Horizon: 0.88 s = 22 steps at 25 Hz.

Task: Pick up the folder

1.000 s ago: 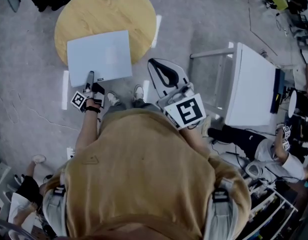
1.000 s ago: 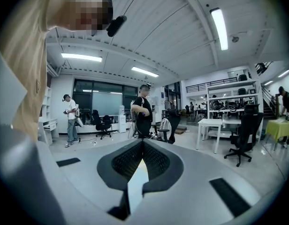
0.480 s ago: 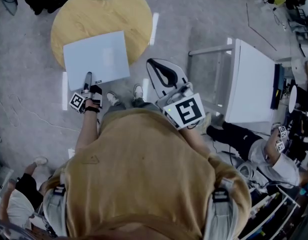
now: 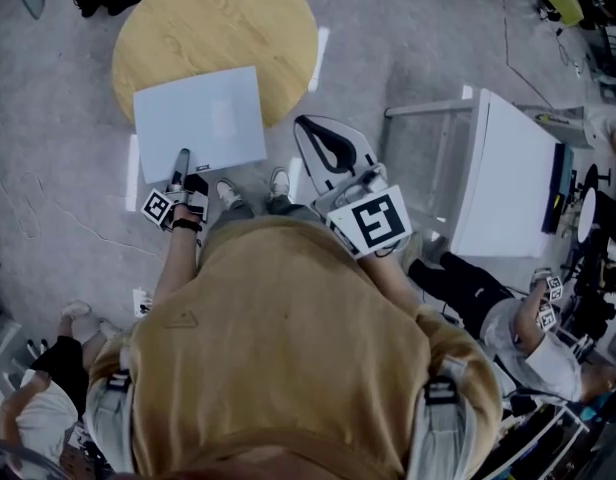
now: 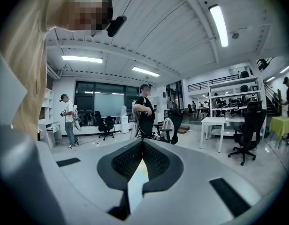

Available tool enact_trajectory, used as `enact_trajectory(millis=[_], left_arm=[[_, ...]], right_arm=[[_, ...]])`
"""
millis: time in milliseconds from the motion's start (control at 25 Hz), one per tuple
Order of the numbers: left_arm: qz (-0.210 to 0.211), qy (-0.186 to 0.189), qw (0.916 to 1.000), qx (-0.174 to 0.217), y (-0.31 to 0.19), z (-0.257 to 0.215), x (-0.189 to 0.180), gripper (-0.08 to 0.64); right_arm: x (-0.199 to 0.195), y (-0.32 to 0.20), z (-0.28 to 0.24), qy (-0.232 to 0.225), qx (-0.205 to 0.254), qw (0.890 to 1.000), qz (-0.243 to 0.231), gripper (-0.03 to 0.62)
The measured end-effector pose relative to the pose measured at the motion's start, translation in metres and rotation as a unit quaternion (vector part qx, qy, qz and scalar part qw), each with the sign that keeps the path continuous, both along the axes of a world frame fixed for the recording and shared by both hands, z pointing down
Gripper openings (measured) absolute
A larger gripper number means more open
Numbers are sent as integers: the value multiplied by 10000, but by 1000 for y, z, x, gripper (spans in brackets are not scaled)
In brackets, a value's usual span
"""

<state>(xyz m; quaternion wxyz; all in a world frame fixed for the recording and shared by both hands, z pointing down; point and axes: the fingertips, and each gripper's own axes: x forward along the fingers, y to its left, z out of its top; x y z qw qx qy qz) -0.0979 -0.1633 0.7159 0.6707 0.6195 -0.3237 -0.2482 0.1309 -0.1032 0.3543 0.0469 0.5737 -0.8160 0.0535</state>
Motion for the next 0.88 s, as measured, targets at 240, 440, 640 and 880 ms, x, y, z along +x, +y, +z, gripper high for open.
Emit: enact_trajectory(millis=[240, 440, 640, 880], left_arm=[[-32, 339, 9993, 159, 25, -32, 1, 276], [-373, 335, 9972, 548, 13, -66, -5, 273], [-488, 238, 9877, 1469, -21, -136, -12, 272], [-687, 225, 9653, 2508, -47, -239, -17, 272]], right_arm=[[-6, 0, 4, -95, 27, 9997, -216, 0], [-13, -1, -2, -142, 127, 9989, -419, 0], [-20, -6, -5, -136, 215, 9983, -529, 0], [-29, -5, -13, -183, 349, 9977, -560, 0]])
